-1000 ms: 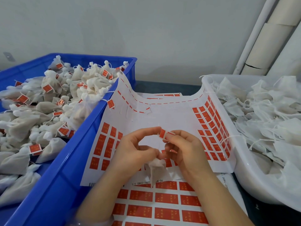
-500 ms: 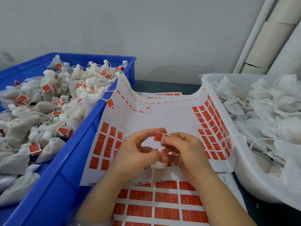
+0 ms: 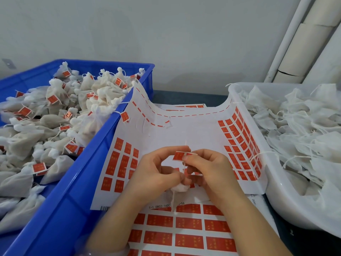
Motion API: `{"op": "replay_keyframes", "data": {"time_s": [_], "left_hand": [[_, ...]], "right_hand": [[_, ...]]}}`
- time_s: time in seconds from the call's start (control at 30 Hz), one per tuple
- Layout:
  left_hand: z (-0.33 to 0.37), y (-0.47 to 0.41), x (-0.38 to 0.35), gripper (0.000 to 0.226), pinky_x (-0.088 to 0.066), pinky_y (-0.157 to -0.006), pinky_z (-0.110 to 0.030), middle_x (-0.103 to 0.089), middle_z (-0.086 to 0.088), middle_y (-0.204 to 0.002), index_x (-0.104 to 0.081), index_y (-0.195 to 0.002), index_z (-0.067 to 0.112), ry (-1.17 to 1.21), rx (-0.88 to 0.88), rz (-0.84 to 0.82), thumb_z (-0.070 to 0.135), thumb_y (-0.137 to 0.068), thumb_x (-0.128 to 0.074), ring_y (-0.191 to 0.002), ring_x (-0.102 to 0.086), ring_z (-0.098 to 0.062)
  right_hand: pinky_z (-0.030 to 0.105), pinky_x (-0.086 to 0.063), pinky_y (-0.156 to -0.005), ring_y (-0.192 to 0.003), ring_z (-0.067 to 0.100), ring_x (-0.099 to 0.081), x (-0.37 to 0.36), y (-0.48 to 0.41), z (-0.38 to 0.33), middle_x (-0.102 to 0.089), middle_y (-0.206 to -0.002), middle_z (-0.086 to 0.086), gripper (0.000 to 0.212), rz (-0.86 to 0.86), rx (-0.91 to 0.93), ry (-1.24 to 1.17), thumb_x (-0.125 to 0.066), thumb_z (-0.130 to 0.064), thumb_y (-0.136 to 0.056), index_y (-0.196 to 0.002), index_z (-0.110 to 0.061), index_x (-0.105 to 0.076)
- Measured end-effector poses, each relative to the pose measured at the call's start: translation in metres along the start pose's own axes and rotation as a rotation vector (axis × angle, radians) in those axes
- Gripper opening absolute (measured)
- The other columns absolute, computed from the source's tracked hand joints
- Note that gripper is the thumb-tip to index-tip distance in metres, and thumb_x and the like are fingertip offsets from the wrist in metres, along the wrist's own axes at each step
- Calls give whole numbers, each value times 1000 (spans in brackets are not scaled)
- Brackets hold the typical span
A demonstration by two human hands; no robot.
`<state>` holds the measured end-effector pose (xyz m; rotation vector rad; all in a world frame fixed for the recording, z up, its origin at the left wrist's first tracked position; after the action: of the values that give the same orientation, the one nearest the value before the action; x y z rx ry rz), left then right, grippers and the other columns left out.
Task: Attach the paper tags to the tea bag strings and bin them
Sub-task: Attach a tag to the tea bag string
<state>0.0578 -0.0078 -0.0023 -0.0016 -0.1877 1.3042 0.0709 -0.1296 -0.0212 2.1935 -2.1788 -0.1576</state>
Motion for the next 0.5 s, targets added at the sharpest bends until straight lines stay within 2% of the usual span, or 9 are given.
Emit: {"op": "replay_keyframes", "data": {"time_s": [0.17, 0.37, 0.5], "left_hand": [[0, 0, 1, 56, -56, -67, -23, -71, 10, -95, -61, -109, 40, -27, 12, 20, -5, -76, -67, -76, -71, -22], [2, 1, 1, 56, -56, -68, -23, -71, 13, -96, -60, -109, 40, -44, 15, 28, -5, -77, -66, -76, -71, -19], [4, 2, 1, 56, -56, -69, -24, -70, 14, -99, -60, -110, 39, -58, 10, 32, -6, -77, -66, -75, -71, -19]], "right_hand": [[29, -54, -60, -67, 19, -64, 2, -2, 0, -68, -65, -1, 8, -22, -20, -3, -69, -17, -78, -70, -18, -71], [42, -59, -69, -77, 25, -66, 3, -2, 3, -70, -73, 3, 2, -28, -53, 14, -70, -17, -78, -80, -17, -72], [44, -59, -71, -79, 26, -66, 4, -3, 3, -70, -74, 3, 4, -30, -54, 43, -70, -17, -79, -81, -17, -72]]}}
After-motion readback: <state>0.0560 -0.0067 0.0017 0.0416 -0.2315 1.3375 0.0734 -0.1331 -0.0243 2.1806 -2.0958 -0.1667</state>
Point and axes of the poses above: each hand's wrist, its own y-axis away from the middle knuckle, its own x-axis out of the back of the hand, z = x × y, the point moved 9 cm from there along -y, towards the middle knuckle
